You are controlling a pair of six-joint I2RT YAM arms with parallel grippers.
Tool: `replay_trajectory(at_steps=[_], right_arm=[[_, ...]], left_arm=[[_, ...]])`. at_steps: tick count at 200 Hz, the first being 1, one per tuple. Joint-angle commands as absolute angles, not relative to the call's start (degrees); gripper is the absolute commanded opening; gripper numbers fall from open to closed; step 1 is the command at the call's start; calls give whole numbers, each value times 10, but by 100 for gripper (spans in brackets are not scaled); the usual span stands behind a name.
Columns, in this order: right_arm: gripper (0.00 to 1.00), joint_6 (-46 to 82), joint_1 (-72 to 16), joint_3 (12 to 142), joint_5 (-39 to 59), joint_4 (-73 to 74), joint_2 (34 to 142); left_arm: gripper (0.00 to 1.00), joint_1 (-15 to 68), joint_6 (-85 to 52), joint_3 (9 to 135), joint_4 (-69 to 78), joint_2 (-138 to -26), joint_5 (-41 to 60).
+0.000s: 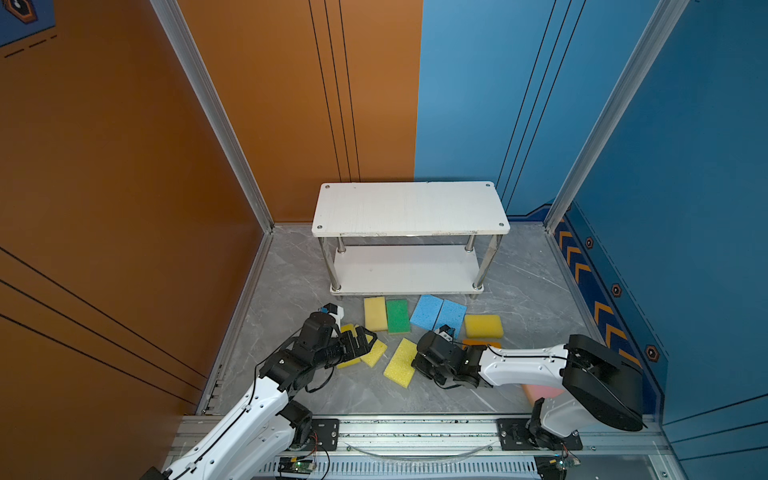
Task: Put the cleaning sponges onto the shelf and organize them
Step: 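Lift the yellow sponge upright with the right gripper toward the left gripper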
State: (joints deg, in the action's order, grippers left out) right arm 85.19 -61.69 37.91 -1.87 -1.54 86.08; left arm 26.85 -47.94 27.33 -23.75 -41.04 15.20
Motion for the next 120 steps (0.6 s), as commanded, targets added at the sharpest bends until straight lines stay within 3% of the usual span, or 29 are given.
replay_trajectory(at_steps=[1, 58, 91, 120], right_arm=[[0, 764, -604, 419, -50, -124, 805], [0, 522, -511, 526, 9, -291, 716], [0, 386, -433, 589, 109, -352, 702], [0, 313, -371, 617, 234, -367, 710]], left_arm=[[100, 259, -466, 289, -247, -411, 181], [100, 247, -435, 350, -245, -443, 248], [100, 239, -435, 378, -211, -464, 311], [99, 233, -497, 356, -70, -482, 393]])
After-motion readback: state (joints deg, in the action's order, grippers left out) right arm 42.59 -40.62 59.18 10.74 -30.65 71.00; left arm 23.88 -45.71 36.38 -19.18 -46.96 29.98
